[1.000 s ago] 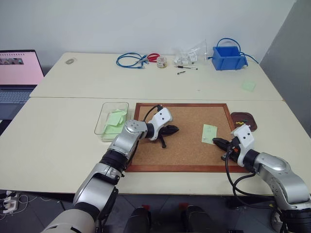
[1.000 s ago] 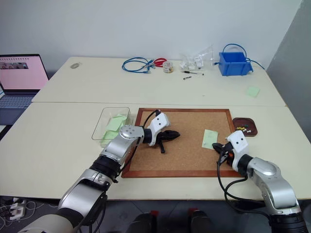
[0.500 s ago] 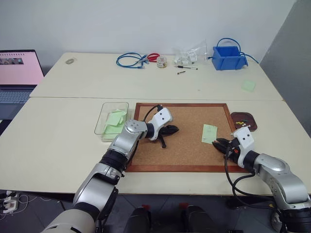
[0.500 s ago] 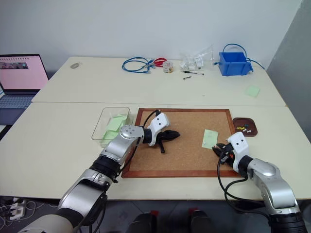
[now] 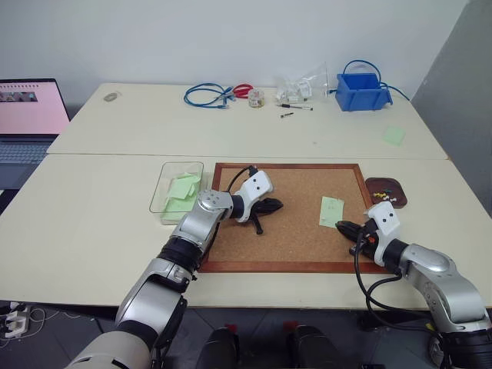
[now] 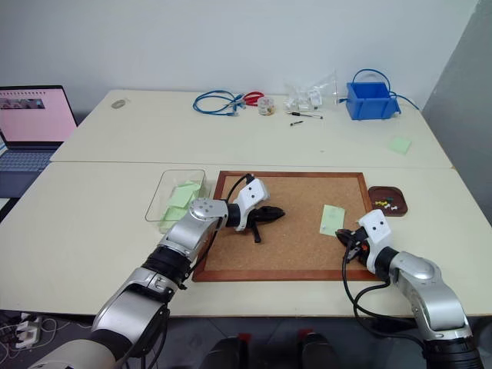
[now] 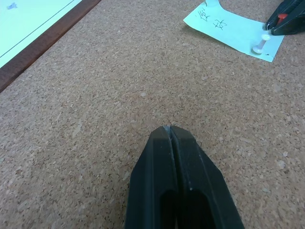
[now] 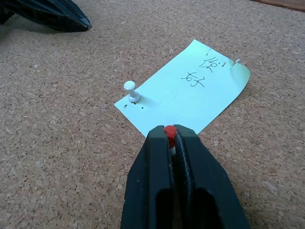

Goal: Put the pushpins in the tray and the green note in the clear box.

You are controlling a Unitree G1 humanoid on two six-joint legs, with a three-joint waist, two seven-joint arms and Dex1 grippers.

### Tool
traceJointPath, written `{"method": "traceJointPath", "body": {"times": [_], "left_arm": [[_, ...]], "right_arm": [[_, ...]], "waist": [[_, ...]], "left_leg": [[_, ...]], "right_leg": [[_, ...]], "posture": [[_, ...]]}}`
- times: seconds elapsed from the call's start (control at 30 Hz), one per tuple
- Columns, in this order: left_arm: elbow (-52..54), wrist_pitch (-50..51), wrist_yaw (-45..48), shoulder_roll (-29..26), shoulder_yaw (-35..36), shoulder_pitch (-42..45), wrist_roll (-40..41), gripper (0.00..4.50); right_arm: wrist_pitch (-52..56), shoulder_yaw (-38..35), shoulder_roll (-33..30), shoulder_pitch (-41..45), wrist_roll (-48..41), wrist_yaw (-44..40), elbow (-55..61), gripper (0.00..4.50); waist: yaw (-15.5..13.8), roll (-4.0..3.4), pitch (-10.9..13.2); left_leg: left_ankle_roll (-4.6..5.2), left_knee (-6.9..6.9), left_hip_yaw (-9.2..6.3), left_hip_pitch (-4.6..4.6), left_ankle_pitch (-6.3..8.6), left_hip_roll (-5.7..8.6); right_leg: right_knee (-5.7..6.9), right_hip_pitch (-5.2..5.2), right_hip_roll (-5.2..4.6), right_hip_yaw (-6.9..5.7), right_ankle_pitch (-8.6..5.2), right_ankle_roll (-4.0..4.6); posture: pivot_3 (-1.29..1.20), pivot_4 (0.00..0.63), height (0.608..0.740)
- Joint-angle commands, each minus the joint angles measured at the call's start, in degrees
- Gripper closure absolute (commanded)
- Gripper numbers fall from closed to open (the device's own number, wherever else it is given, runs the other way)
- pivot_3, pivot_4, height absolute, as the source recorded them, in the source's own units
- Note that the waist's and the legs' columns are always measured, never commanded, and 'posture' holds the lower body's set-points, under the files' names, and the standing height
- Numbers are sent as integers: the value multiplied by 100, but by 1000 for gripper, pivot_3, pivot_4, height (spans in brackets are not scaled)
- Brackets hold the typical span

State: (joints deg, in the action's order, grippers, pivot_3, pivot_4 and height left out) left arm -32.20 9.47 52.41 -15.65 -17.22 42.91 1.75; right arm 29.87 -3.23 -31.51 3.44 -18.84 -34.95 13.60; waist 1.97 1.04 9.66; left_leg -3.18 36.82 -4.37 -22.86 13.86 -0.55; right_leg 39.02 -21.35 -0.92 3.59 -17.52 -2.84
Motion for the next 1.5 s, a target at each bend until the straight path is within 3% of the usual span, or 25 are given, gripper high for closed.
{"method": "traceJointPath", "body": {"times": [0.03,0.5,0.77,1.1,1.5], "left_arm": [[-105,58,11,-51,-25,-68,-149,4500],[-188,11,10,-3,-22,-8,-159,4500],[-237,-26,36,5,-34,2,-178,4500],[-224,-45,54,-14,-18,15,-184,4500],[-165,-20,42,-47,-4,-46,-173,4500]], "right_arm": [[171,-390,-122,84,-338,-33,703,4446],[611,-681,-230,302,-629,154,1210,4446],[647,-1241,210,1416,261,2006,-741,4446],[372,-1294,286,2248,437,2266,-2150,4446],[196,-1218,231,2296,503,2196,-2427,1887]], "waist": [[-4,0,0],[-9,-1,1],[-14,-1,0],[-9,-4,-1],[-4,-5,-1]], "left_leg": [[0,0,0,-1,0,0],[0,0,0,-1,0,1],[0,2,2,0,0,2],[0,-1,6,0,0,5],[0,-1,7,0,0,3]], "right_leg": [[0,0,0,0,0,0],[0,0,-1,0,0,0],[0,-1,-3,1,2,-2],[3,-3,-6,4,2,-1],[4,-3,-5,5,2,-1]], "posture": [[0,150,740],[0,150,740],[0,150,740],[0,150,740],[0,150,740]]}}
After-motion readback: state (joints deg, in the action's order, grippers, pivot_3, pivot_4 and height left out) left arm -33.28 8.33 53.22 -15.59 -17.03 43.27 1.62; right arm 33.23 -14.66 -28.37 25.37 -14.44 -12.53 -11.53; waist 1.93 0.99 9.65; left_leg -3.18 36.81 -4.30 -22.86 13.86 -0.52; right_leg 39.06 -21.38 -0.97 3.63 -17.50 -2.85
